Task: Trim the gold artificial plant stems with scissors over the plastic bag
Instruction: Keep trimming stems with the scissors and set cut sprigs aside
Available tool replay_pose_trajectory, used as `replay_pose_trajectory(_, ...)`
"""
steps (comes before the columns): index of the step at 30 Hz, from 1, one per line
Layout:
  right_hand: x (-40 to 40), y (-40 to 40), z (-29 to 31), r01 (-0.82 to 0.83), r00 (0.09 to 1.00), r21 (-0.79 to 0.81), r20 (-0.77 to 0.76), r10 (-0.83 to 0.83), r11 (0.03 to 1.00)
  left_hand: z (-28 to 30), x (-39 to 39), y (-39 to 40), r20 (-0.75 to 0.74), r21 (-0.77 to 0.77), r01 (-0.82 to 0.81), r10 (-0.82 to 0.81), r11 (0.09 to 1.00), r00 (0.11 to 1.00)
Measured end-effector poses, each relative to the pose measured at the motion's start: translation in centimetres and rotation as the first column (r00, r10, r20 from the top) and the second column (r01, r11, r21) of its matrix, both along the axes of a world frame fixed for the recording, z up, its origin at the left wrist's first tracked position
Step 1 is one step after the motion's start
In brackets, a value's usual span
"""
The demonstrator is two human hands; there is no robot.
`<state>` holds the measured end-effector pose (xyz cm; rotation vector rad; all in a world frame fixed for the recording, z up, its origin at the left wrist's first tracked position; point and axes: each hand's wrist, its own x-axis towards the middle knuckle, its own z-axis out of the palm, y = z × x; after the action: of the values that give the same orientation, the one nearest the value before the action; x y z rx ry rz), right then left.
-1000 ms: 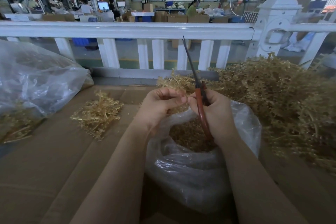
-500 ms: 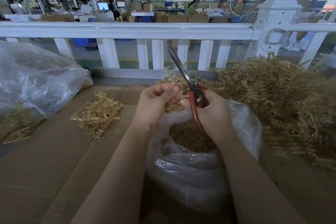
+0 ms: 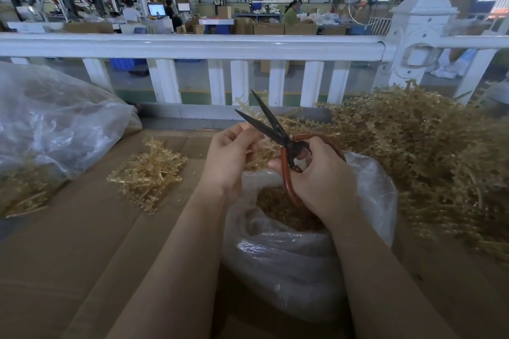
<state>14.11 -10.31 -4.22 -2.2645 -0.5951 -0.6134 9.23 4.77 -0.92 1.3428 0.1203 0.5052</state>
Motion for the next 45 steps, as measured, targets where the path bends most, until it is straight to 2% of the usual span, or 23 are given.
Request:
replay_pose_trajectory(5, 0.22, 0.15, 0.17, -0.024, 0.998, -0.058, -0.066, 0.021, 0.998, -0.3, -0.16, 0.43, -0.001, -0.027, 0.09, -0.09, 0.996, 0.996)
replay_pose_trajectory(13, 0.1, 0.04, 0.33, -0.007, 1.0, -0.099, -0.017, 0.005, 0.995, -0.02, -0.23, 0.42, 0.014, -0.045, 0.062, -0.062, 0.997, 0.998)
replay_pose_trajectory(24, 0.46, -0.02, -0.37, 0.037, 0.998, -0.06, 0.058, -0.033, 0.998, -0.11, -0.07, 0.48, 0.032, -0.068, 0.021, -0.019, 0.997, 0.999)
replay_pose_trajectory(30, 0.42, -0.08, -0.28, 0.033, 0.999, -0.093, 0.005, -0.033, 0.995, -0.22, -0.04, 0.33, 0.07, -0.069, -0.016, 0.02, 0.998, 0.997)
replay_pose_trajectory(38, 0.02, -0.19, 0.04, 0.009, 1.0, -0.084, 0.027, -0.007, 0.996, -0.28, -0.2, 0.21, 0.034, -0.066, 0.0, 0.002, 0.998, 0.999)
replay_pose_trajectory(45, 0.31, -0.38, 0.15, 0.005, 1.0, -0.118, 0.023, -0.002, 0.993, -0.28, -0.43, 0.53, 0.061, -0.039, 0.075, -0.072, 0.996, 0.996)
